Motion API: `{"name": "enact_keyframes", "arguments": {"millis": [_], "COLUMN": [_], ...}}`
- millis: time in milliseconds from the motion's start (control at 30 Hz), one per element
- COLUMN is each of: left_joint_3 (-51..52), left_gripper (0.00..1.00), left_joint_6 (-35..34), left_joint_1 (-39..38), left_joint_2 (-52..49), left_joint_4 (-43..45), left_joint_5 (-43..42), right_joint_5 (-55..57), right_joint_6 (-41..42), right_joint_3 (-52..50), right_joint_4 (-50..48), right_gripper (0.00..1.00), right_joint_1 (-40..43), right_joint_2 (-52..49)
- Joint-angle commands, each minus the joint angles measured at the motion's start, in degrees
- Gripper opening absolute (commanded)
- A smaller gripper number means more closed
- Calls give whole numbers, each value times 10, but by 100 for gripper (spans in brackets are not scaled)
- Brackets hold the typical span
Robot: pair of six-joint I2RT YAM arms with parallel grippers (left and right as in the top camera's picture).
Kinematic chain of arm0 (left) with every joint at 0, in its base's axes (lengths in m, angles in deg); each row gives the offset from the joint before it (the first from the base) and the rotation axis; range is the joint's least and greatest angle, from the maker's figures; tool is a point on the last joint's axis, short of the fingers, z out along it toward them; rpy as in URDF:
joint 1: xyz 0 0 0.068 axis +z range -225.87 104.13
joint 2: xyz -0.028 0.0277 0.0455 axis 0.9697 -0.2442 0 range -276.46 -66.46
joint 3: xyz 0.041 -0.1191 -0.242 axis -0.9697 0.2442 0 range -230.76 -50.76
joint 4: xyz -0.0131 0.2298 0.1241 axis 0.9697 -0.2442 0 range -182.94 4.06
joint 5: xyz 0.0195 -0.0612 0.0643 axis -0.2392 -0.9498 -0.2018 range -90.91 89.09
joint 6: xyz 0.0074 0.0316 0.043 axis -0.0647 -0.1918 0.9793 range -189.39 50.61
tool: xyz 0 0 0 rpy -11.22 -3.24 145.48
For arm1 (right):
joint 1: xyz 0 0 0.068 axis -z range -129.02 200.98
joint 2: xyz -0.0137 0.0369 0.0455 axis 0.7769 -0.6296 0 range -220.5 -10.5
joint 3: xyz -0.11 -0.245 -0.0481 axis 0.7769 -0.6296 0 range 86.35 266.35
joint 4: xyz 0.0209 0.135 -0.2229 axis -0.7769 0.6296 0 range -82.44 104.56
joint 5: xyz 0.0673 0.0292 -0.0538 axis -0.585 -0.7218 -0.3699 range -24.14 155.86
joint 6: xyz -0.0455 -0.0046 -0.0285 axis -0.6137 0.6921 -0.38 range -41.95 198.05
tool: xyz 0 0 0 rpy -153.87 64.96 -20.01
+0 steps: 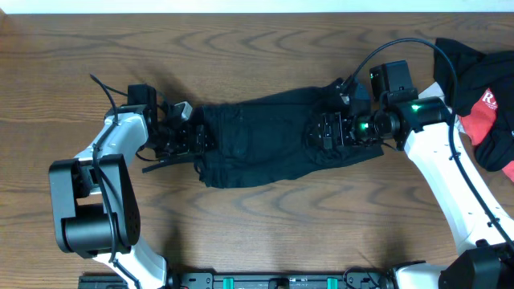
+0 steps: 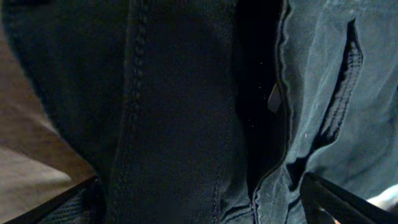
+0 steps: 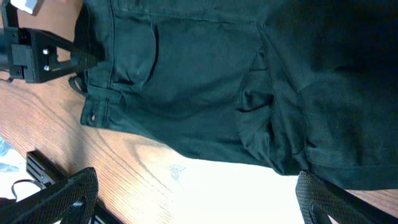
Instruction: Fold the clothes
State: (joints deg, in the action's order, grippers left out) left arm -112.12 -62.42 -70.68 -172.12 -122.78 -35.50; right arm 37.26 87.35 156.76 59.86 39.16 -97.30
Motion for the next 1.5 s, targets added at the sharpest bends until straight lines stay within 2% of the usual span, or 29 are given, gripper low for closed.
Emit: {"name": "enact_keyframes", "arguments": {"millis": [0,467,700,733,800,867,933,1000,1033,1100,1233,1467], "left_joint_3": [11,11,11,11,11,11,11,11,11,11,8,-64], "left_gripper": [98,98,99,94,73,48,29,19,19,7,6,6], "left_joint_6": [15,-4,-17,-17,-17,-17,-17,-17,-17,-17,-17,-17], "left_joint_1": [-1,-65,-69,-69,-69,-69,-69,-69,-69,-69,-69,-69], "left_joint_2": [-15,-15,-15,-15,-15,-15,-15,-15,-15,-15,-15,-11], "left_joint_4": [-9,34,43,44,45,47,50,54,55,55,49,-50], "left_joint_5": [-23,-42,-23,-23,-23,-23,-22,-18,-16,-3,50,174], "right_joint_5": [2,1,3,6,17,19,19,19,19,19,19,49], "right_joint_6": [-12,-12,-13,-13,-13,-13,-13,-13,-13,-13,-13,-12], "right_joint_3": [8,8,8,8,8,7,7,8,7,7,8,7], "right_joint_4": [-5,-7,-7,-7,-7,-6,-7,-6,-6,-6,-7,-6], "right_gripper": [99,99,99,99,99,99,99,99,99,99,99,99], "right_joint_1": [4,1,1,1,1,1,1,1,1,1,1,2], "right_joint_2": [2,-55,-57,-57,-57,-57,-57,-57,-57,-57,-57,-57]}}
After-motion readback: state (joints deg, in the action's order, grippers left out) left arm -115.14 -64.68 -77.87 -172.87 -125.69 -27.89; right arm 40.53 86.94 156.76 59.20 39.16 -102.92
